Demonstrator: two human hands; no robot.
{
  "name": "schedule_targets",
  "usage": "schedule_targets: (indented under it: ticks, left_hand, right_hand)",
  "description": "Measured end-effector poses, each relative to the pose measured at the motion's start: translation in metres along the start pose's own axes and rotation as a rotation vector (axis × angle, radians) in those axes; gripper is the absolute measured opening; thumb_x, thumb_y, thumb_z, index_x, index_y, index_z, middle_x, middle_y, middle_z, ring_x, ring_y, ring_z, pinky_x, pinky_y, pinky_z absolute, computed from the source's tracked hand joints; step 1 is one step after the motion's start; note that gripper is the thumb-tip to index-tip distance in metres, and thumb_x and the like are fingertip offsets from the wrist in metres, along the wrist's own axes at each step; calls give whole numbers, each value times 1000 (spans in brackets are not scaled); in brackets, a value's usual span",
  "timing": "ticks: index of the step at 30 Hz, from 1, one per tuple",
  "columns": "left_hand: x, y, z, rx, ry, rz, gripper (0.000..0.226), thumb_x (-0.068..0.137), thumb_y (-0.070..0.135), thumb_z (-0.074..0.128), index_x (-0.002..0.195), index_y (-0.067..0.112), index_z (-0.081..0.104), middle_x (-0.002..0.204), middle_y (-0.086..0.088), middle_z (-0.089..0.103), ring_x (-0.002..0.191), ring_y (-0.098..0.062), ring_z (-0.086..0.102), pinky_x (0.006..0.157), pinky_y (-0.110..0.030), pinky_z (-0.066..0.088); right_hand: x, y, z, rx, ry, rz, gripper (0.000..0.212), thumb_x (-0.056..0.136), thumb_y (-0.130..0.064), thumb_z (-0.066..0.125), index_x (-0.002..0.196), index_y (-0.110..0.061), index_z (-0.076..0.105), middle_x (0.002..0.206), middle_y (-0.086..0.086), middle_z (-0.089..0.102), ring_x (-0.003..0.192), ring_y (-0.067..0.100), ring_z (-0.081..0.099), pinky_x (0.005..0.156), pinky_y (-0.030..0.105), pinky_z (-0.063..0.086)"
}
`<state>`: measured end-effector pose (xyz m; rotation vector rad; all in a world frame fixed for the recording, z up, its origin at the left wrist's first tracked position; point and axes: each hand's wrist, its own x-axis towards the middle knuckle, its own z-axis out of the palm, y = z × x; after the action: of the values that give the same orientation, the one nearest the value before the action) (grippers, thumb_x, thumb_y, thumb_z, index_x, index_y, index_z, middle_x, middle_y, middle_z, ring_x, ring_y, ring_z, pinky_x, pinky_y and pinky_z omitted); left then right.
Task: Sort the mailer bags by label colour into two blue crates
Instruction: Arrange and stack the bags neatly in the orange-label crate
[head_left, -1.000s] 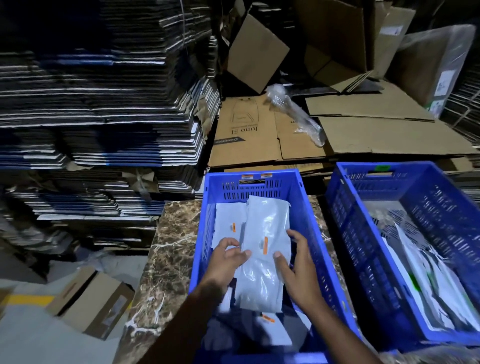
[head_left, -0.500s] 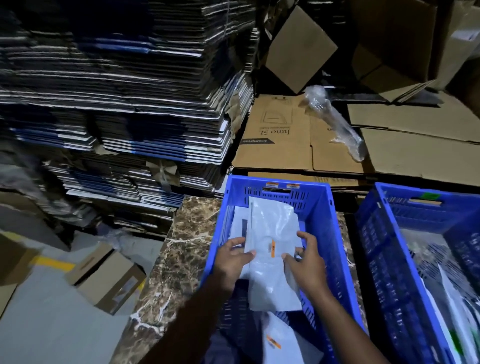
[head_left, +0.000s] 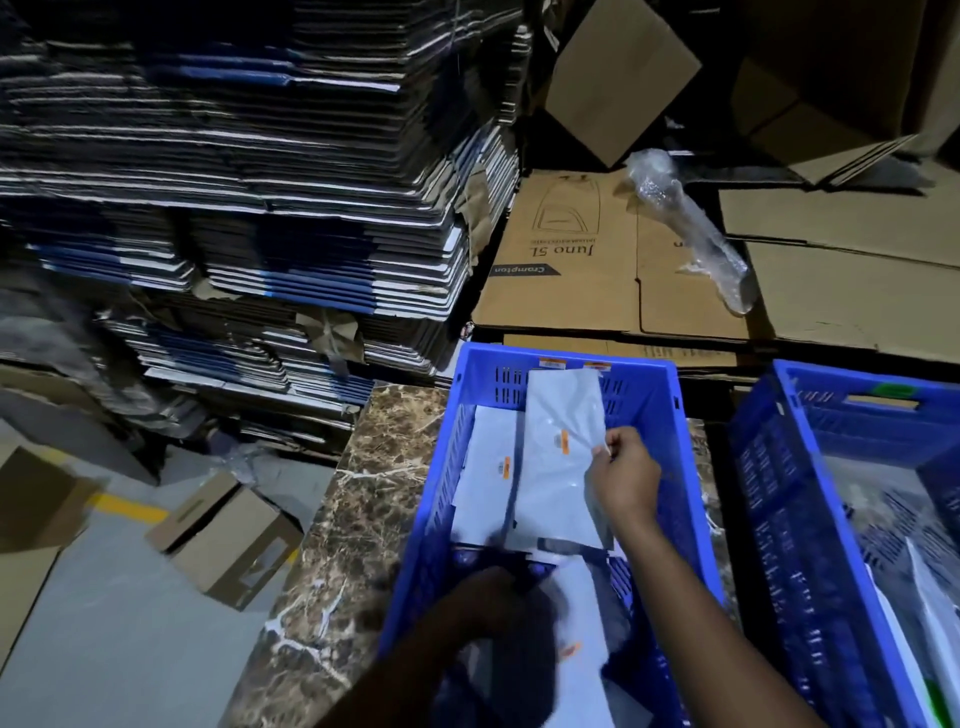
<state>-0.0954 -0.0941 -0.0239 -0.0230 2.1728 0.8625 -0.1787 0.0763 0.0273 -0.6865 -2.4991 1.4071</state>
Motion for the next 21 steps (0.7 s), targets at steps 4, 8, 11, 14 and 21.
schedule_targets:
  ticks: [4, 8, 11, 14, 21]
  left_hand:
    - [-5, -12, -4, 291, -119, 17, 40, 87, 24, 56, 106, -11, 66, 104, -28, 67, 94, -36, 65, 67, -27, 41]
    - [-11, -8, -16, 595, 86, 87, 35, 85, 25, 58, 107, -2, 66, 103, -23, 69, 99, -38, 66, 78, -39, 51]
    - [-14, 5, -25, 654, 494, 169, 28, 92, 28, 46, 113, 12, 56, 104, -13, 66, 98, -35, 65, 76, -39, 50]
    - [5, 7, -27, 421, 795, 378, 16, 83, 19, 44, 90, 12, 56, 87, -9, 59, 83, -35, 58, 65, -42, 42]
    - [96, -35, -1, 484, 748, 354, 51, 107, 39, 11, 104, 21, 59, 108, -9, 68, 119, -18, 51, 113, -23, 22]
  right_hand:
    - [0, 4, 41, -54, -201, 55, 9, 97, -16, 55, 103, -10, 53, 99, 14, 64, 65, 20, 52, 52, 29, 35]
    - [0, 16, 60, -251, -285, -67, 27, 96, -26, 56, 118, -10, 54, 109, 15, 66, 95, 33, 62, 72, 34, 48]
    - [10, 21, 63, -352, -246, -258, 30, 95, -20, 56, 124, -14, 55, 116, 11, 63, 106, 32, 59, 82, 38, 52]
    - [23, 21, 77, -493, -417, -480, 38, 97, -24, 52, 134, -15, 52, 134, 9, 54, 126, 29, 48, 100, 41, 46]
    - [49, 38, 119, -849, -647, -576, 60, 104, -48, 18, 158, -27, 4, 166, 5, -3, 153, 25, -2, 120, 53, 5]
